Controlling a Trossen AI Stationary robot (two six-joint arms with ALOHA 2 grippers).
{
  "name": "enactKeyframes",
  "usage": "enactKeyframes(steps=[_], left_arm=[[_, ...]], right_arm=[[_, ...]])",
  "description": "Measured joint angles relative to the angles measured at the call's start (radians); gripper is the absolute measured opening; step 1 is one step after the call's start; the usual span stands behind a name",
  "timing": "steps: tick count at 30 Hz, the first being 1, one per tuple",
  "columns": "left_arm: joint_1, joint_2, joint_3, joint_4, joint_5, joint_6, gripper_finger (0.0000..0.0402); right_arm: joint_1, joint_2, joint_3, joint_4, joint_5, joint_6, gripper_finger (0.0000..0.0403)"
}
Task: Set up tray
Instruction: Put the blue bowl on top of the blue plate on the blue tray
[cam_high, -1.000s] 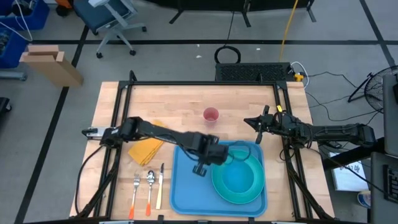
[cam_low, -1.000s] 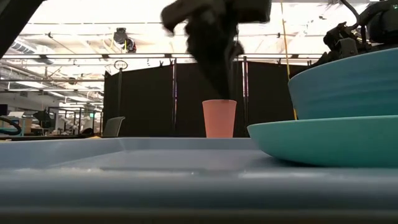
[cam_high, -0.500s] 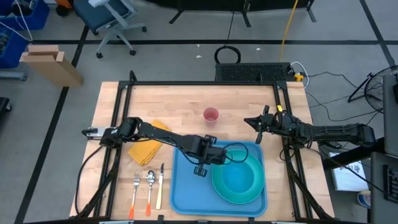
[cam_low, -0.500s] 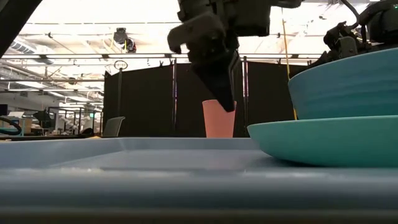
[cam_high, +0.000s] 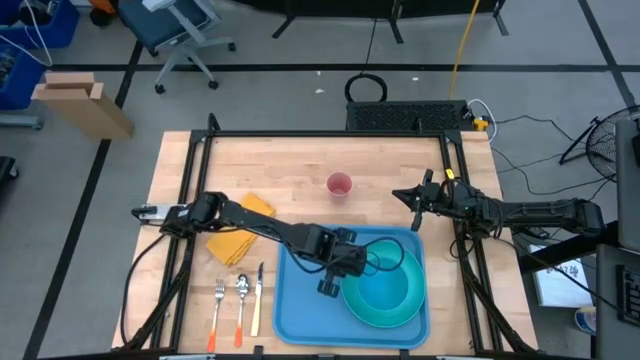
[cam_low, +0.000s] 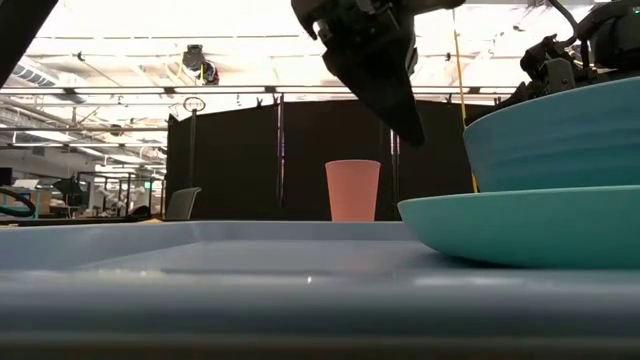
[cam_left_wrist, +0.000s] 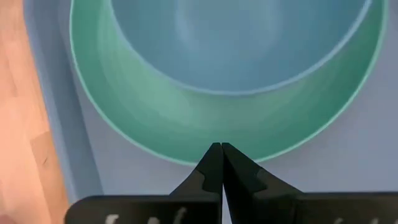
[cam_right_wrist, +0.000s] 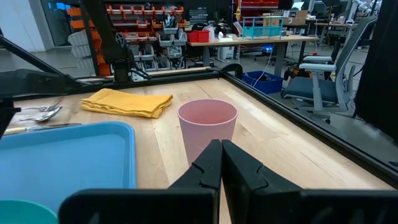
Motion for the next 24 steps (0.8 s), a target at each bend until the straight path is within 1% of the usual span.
enactKeyframes(steps=[4, 9, 24], left_arm=[[-0.001, 0.0, 0.0, 0.01, 0.008, -0.006, 0.0001], [0.0, 0.0, 0.0, 0.066, 0.047, -0.003, 0.0001], [0.014, 0.008, 0.0, 0.129, 0.053, 0.006, 0.0]], right_arm=[[0.0, 0.0, 0.0, 0.0, 0.0, 0.0, 0.0], [0.0, 0.0, 0.0, 0.0, 0.001, 0.0, 0.0], [0.0, 0.0, 0.0, 0.0, 0.002, 0.0, 0.0]])
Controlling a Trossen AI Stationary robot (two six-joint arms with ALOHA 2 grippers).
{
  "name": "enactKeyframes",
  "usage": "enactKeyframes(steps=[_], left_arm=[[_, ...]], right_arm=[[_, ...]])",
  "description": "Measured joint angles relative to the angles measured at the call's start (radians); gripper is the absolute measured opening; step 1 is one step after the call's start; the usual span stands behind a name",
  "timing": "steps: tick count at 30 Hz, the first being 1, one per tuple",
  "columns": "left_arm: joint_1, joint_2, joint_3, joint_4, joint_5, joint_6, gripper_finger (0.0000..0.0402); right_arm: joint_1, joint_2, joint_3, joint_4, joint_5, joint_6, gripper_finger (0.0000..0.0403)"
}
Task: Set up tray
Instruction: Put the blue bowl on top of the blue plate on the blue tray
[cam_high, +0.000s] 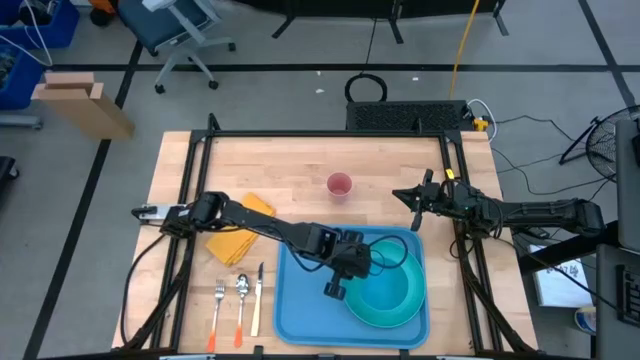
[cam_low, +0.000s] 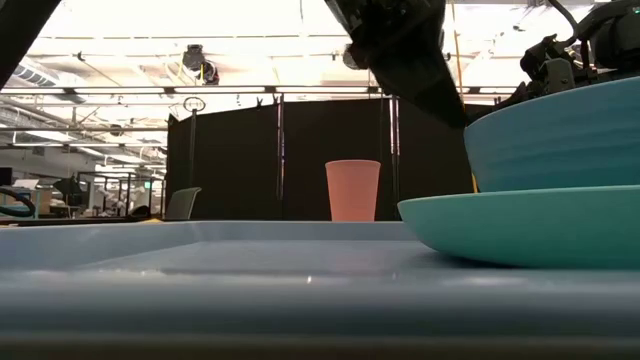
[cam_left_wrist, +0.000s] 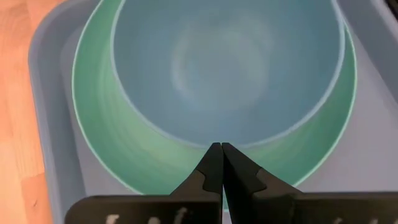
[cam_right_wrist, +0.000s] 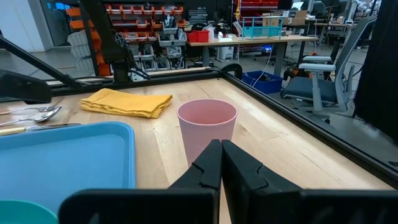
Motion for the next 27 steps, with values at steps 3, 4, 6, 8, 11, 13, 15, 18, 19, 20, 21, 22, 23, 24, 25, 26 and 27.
enactKeyframes(steps=[3, 4, 6, 8, 11, 13, 15, 18, 19, 20, 21, 22, 23, 24, 25, 26, 27], left_arm=[[0.001, 0.0, 0.0, 0.004, 0.003, 0.01, 0.0], [0.001, 0.0, 0.0, 0.004, 0.002, 0.014, 0.0], [0.001, 0.0, 0.0, 0.006, -0.03, 0.019, 0.0], [0.001, 0.0, 0.0, 0.016, -0.078, 0.036, 0.0], [0.001, -0.008, 0.026, -0.004, -0.118, 0.051, 0.0], [0.001, -0.015, 0.049, -0.032, -0.137, 0.044, 0.0], [0.004, -0.018, 0.054, -0.084, -0.151, 0.022, 0.0], [0.01, -0.001, 0.031, -0.12, -0.137, -0.014, 0.0], [0.012, 0.006, 0.021, -0.107, -0.129, -0.016, 0.0], [0.012, 0.012, 0.01, -0.097, -0.116, -0.017, 0.0], [0.013, 0.017, -0.002, -0.081, -0.1, -0.017, 0.0], [0.014, 0.024, -0.006, -0.057, -0.089, -0.015, 0.0], [0.013, 0.03, -0.007, -0.031, -0.078, -0.013, 0.0], [0.012, 0.033, -0.007, -0.017, -0.067, -0.011, 0.0], [0.012, 0.036, -0.007, -0.01, -0.058, -0.01, 0.0], [0.012, 0.037, -0.007, 0.002, -0.053, -0.009, 0.0], [0.011, 0.039, -0.007, 0.013, -0.043, -0.009, 0.0]], right_arm=[[0.0, 0.0, 0.0, 0.0, 0.0, 0.0, 0.0], [0.0, 0.0, 0.0, 0.0, 0.0, 0.0, 0.0], [0.0, 0.0, 0.0, 0.0, 0.0, 0.0, 0.0], [0.0, 0.0, 0.0, 0.0, 0.0, 0.0, 0.0], [0.0, 0.0, 0.0, 0.0, 0.0, 0.0, 0.0], [0.0, 0.0, 0.0, 0.0, 0.0, 0.001, 0.0], [0.0, 0.0, 0.0, -0.001, 0.0, 0.003, 0.0], [0.0, 0.0, 0.0, -0.005, 0.0, 0.003, 0.0], [0.0, 0.0, 0.0, -0.007, 0.0, 0.003, 0.0], [0.0, 0.001, 0.0, -0.009, 0.0, 0.002, 0.0], [0.0, 0.001, 0.0, -0.01, 0.0, 0.002, 0.0], [0.0, 0.001, 0.0, -0.01, 0.0, 0.002, 0.0], [0.0, 0.001, 0.0, -0.01, 0.001, 0.002, 0.0], [0.0, 0.001, 0.0, -0.009, 0.001, 0.002, 0.0], [0.0, 0.001, 0.0, -0.006, 0.001, 0.003, 0.0], [0.0, 0.001, 0.0, -0.003, 0.001, 0.003, 0.0], [0.0, 0.001, 0.0, -0.003, 0.001, 0.003, 0.0]])
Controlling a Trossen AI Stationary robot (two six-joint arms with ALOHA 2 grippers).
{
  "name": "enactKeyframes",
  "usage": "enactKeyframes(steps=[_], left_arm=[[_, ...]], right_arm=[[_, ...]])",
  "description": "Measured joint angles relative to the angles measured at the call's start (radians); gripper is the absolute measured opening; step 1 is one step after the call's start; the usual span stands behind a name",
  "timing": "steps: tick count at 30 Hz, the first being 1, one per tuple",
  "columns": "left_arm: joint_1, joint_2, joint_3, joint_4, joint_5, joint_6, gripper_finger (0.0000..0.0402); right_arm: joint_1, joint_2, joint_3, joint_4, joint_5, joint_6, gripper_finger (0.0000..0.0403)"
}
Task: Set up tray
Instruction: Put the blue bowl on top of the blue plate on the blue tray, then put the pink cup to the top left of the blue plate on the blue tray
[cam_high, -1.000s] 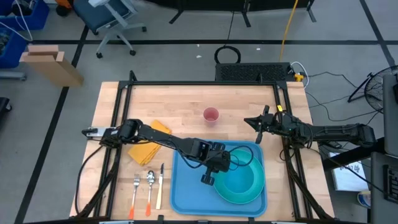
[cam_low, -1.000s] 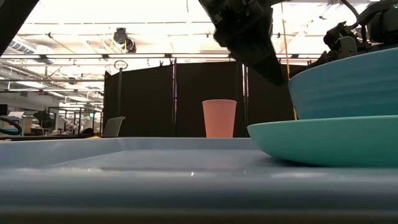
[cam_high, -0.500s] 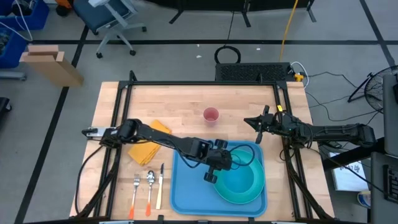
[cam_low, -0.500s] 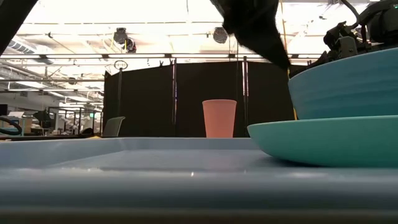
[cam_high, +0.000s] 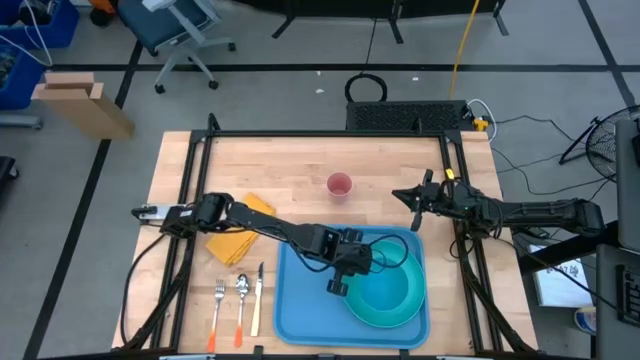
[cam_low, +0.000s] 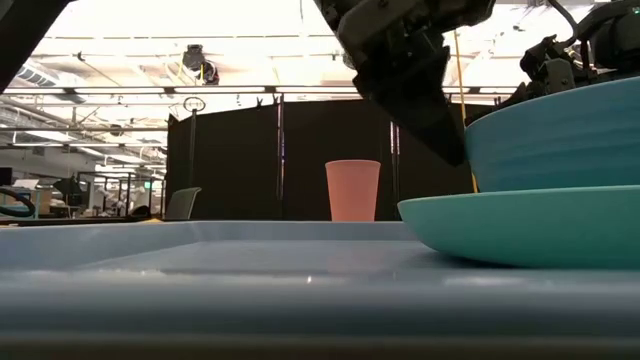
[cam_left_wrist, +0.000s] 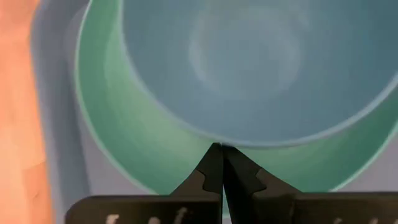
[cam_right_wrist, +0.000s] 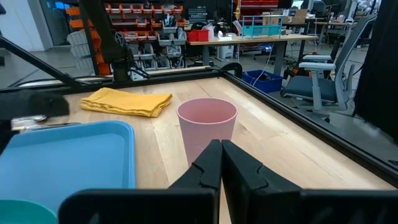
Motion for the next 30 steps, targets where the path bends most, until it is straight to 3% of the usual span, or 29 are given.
enactKeyframes(steps=[15, 21, 24, 30], left_arm=[[0.002, 0.0, 0.0, 0.041, 0.05, 0.022, 0.0], [0.011, -0.009, 0.001, -0.049, -0.062, 0.043, 0.0], [0.017, -0.056, 0.001, -0.12, -0.12, 0.08, 0.0], [0.056, -0.245, -0.057, -0.198, -0.069, 0.126, 0.0]], right_arm=[[0.0, 0.0, 0.0, 0.01, 0.0, -0.003, 0.0], [0.0, 0.0, 0.0, 0.01, 0.0, -0.003, 0.0], [0.0, 0.0, 0.0, 0.01, -0.004, -0.003, 0.0], [0.0, 0.0, 0.0, -0.015, -0.007, -0.033, 0.0]])
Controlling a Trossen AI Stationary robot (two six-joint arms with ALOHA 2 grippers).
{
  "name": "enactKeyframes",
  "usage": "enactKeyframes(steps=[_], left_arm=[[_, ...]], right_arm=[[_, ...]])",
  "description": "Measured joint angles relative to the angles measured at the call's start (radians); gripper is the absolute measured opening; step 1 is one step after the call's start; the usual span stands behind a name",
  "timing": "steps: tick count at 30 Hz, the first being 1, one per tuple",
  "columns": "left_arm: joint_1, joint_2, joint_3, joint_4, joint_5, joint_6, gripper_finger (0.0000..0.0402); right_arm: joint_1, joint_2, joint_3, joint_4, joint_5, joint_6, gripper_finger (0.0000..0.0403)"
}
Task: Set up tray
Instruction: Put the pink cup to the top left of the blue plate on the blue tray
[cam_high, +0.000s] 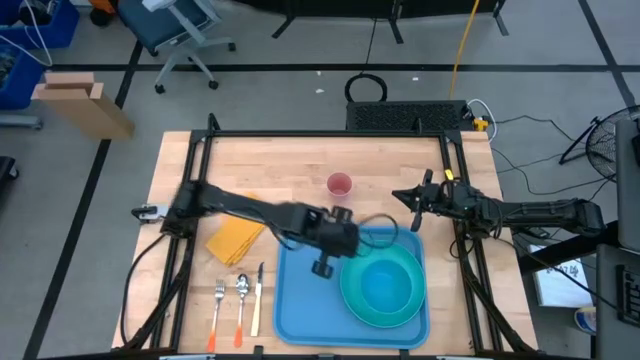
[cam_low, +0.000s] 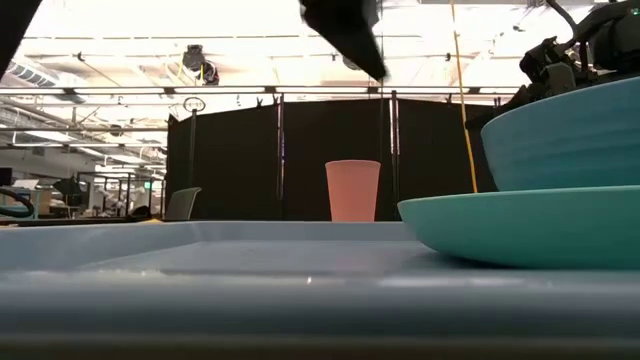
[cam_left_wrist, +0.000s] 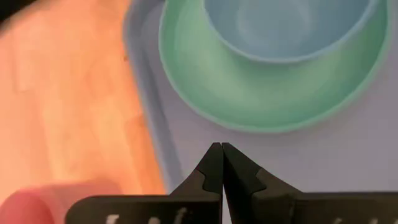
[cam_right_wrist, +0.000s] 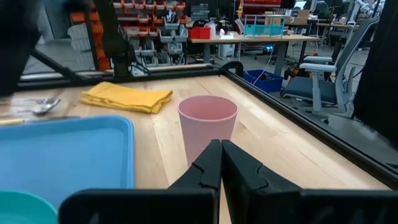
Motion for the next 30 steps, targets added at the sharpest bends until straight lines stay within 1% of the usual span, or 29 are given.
enactKeyframes(steps=[2, 4, 6, 10, 13, 15, 18, 21, 25, 27, 29, 30], left_arm=[[0.035, -0.104, -0.098, 0.043, 0.025, 0.007, 0.0], [0.076, -0.226, -0.244, 0.126, 0.053, 0.002, 0.0], [0.117, -0.356, -0.427, 0.274, 0.117, -0.015, 0.0], [0.191, -0.572, -0.808, 0.641, 0.256, -0.105, 0.0], [0.224, -0.687, -1.047, 0.911, 0.302, -0.129, 0.0], [0.238, -0.744, -1.184, 1.035, 0.316, -0.11, 0.0], [0.275, -0.808, -1.335, 1.19, 0.32, -0.114, 0.0], [0.338, -0.888, -1.417, 1.217, 0.317, -0.129, 0.0], [0.421, -1.062, -1.448, 1.091, 0.319, -0.141, 0.0], [0.424, -1.171, -1.458, 1.017, 0.318, -0.141, 0.0], [0.397, -1.271, -1.485, 0.984, 0.319, -0.141, 0.0], [0.377, -1.319, -1.502, 0.978, 0.304, -0.138, 0.0]], right_arm=[[0.0, 0.0, 0.0, -0.01, -0.001, -0.004, 0.0], [0.0, 0.0, 0.0, -0.015, -0.001, -0.005, 0.0], [0.0, 0.0, 0.0, -0.015, -0.001, -0.009, 0.0], [0.0, 0.0, 0.0, -0.01, -0.001, -0.02, 0.0], [0.0, 0.0, 0.0, 0.006, -0.001, -0.02, 0.0], [0.0, 0.0, 0.0, 0.01, -0.002, -0.013, 0.0], [0.0, 0.0, 0.0, 0.01, -0.002, 0.004, 0.0], [0.0, 0.0, 0.0, 0.01, -0.003, 0.005, 0.0], [0.0, 0.0, 0.0, 0.01, -0.006, 0.004, 0.0], [0.0, 0.0, 0.0, 0.01, -0.011, 0.004, 0.0], [0.0, 0.0, 0.0, 0.01, -0.026, 0.002, 0.0], [0.0, 0.0, 0.0, 0.011, -0.028, 0.0, 0.0]])
